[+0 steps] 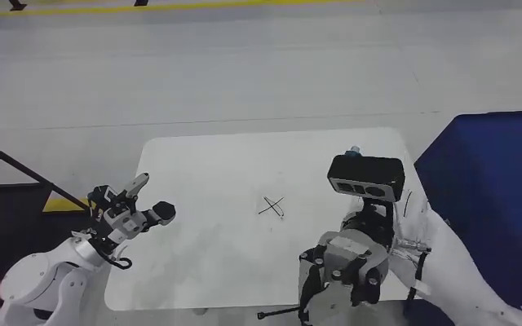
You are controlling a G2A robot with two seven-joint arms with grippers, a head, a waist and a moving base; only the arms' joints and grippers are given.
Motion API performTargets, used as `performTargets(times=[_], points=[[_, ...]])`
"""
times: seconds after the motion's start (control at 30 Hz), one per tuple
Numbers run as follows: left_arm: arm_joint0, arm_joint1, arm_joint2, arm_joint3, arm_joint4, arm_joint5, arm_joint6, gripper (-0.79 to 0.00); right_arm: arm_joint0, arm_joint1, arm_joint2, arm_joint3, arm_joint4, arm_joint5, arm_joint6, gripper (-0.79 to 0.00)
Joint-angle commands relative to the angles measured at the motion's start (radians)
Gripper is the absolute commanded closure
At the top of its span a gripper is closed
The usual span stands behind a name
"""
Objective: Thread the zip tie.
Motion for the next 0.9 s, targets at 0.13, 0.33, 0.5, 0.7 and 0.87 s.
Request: performTargets(times=[0.13, 0.33, 0.5, 0.7, 0.87], points=[[0.000, 0.000, 0.000, 0.000, 0.000, 0.000, 0.000, -0.785, 0.064, -0.018, 0.079, -0.039, -0.328, -0.209, -0.166, 0.000], [0.000, 0.000, 0.000, 0.000, 0.000, 0.000, 0.000, -0.785, 0.076, -0.034, 0.180, -0.078, -0.769, -0.386, -0.403, 0.000], [0.000, 0.000, 0.000, 0.000, 0.000, 0.000, 0.000, -0.785, 0.033, -0.048, 0.188, -0.099, -0.907, -0.386, -0.505, 0.000], [0.000, 0.000, 0.000, 0.000, 0.000, 0.000, 0.000, -0.785, 0.023, -0.033, 0.066, 0.007, -0.715, -0.203, -0.372, 0.000], [0.000, 0.000, 0.000, 0.000, 0.000, 0.000, 0.000, -0.785, 0.027, -0.008, 0.077, 0.169, -0.376, -0.007, -0.117, 0.000]])
